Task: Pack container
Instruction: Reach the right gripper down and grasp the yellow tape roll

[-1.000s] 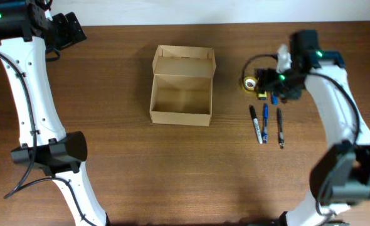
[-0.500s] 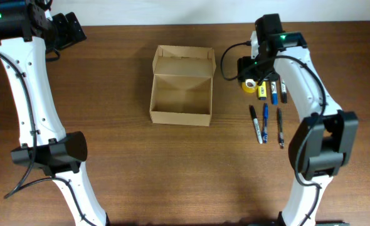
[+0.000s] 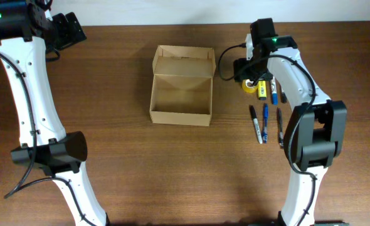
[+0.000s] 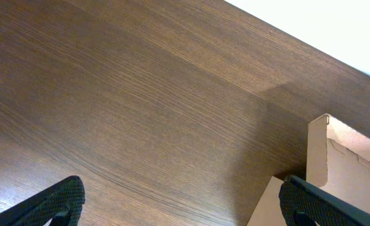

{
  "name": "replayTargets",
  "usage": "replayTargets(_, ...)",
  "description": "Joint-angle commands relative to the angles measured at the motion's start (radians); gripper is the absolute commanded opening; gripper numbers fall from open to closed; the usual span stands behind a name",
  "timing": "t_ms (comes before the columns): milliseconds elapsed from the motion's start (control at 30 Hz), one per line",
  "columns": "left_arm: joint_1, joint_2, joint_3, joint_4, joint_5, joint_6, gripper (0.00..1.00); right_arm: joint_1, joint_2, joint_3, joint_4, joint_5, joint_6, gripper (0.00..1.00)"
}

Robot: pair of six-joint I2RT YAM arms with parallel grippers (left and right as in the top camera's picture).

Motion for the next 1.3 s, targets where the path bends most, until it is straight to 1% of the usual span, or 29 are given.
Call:
replayTargets(0, 0.005, -0.001, 0.019, -0.003, 0.011, 0.012, 1.0, 0.004, 0.045, 0.016, 0.005, -0.02, -0.015, 0.73)
replayTargets(333, 0.005, -0.001, 0.019, -0.003, 0.011, 0.012, 1.0, 0.018, 0.114, 0.016, 0.002, -0.017, -0.01, 0.73)
replayTargets(467, 0.005, -0.001, 0.019, -0.003, 0.011, 0.012, 1.0, 0.022, 0.134, 0.016, 0.004, -0.017, -0.01, 0.71)
replayTargets(633, 0.005, -0.001, 0.019, -0.003, 0.011, 0.012, 1.0, 0.023, 0.163, 0.015, 0.004, -0.005, -0.002, 0.65)
replayTargets(733, 0.005, -0.001, 0.019, -0.003, 0.011, 0.012, 1.0, 0.023, 0.165, 0.015, 0.006, 0.037, 0.024, 0.64)
replayTargets(867, 0.005, -0.001, 0.019, -0.003, 0.011, 0.012, 1.0, 0.021, 0.165, 0.015, 0.011, 0.04, 0.024, 0.64)
replayTargets(900, 0.005, -0.001, 0.019, -0.003, 0.011, 0.012, 1.0, 0.02, 0.165, 0.015, 0.011, 0.04, 0.024, 0.62)
replayTargets(1000, 0.005, -0.001, 0.019, -0.003, 0.011, 0.012, 1.0, 0.016, 0.165, 0.015, 0.011, 0.04, 0.025, 0.4)
replayTargets(1067, 0.005, -0.001, 0.019, -0.003, 0.011, 0.012, 1.0, 0.015, 0.165, 0.015, 0.01, 0.04, 0.03, 0.34)
replayTargets(1167, 0.005, -0.001, 0.019, -0.003, 0.011, 0.012, 1.0, 0.014, 0.165, 0.016, 0.01, 0.04, 0.031, 0.29)
replayTargets(1200, 0.005, -0.001, 0.019, -0.003, 0.011, 0.012, 1.0, 0.014, 0.165, 0.02, 0.006, 0.04, 0.031, 0.26)
replayTargets(1233, 0.005, -0.001, 0.019, -0.003, 0.011, 0.012, 1.0, 0.014, 0.165, 0.024, 0.002, 0.039, 0.031, 0.2)
replayTargets(1267, 0.005, -0.001, 0.019, -0.003, 0.011, 0.012, 1.0, 0.014, 0.165, 0.032, -0.002, 0.039, 0.031, 0.12)
